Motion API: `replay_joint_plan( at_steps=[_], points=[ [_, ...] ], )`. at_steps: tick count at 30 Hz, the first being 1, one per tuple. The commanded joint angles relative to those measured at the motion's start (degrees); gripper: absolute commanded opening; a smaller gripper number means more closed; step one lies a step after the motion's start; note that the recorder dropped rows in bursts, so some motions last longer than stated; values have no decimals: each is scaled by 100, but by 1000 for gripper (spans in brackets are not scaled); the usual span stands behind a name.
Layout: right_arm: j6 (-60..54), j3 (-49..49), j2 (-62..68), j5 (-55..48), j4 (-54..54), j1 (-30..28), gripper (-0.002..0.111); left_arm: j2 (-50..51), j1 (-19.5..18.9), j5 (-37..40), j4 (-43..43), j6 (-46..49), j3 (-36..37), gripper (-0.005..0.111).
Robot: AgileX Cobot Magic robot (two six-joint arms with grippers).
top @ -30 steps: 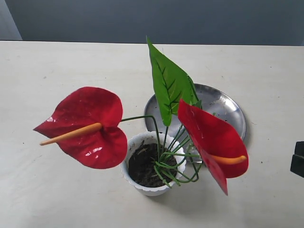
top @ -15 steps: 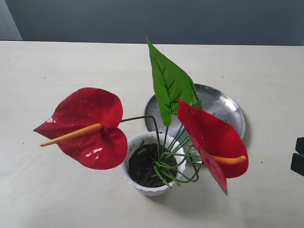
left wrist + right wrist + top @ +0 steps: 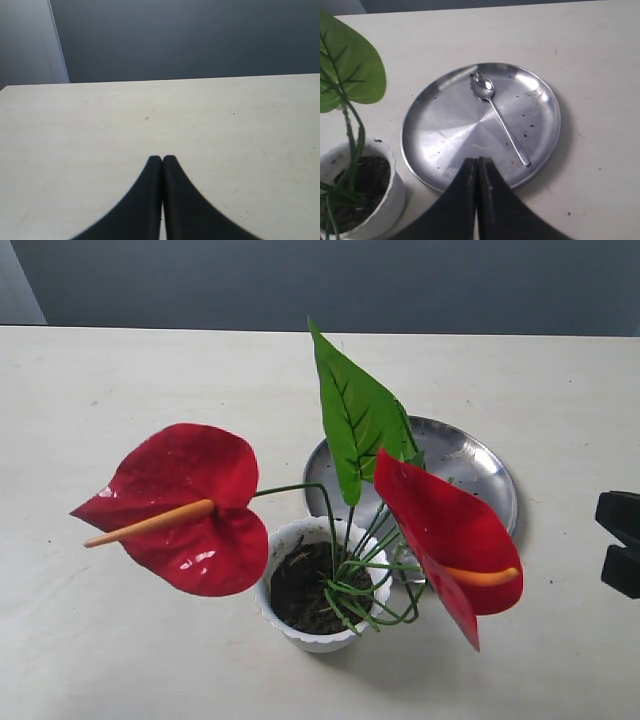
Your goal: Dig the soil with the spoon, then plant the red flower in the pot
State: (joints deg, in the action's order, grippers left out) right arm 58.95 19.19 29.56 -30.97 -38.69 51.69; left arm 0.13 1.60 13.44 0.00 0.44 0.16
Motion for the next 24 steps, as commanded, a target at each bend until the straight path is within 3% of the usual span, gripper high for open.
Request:
replay_joint_plan(
  at_steps=[1,13,16,21,24],
  points=[
    [-4,-19,-23,238,-100,-7,0,-13,23,-13,0,-5,-16,0],
    [-4,-19,-136,1291,-618,-121,0,-13,23,-13,0,-5,-16,0],
    [-4,-19,-1009,1831,-662,-1484,0,-13,23,-13,0,-5,-16,0],
    [-29,-19,-2251,1082,-216,-4163,0,-13,23,-13,0,-5,-16,0],
    [-146,-19,-2404,330,343,-4718,0,-13,23,-13,0,-5,-16,0]
  ],
)
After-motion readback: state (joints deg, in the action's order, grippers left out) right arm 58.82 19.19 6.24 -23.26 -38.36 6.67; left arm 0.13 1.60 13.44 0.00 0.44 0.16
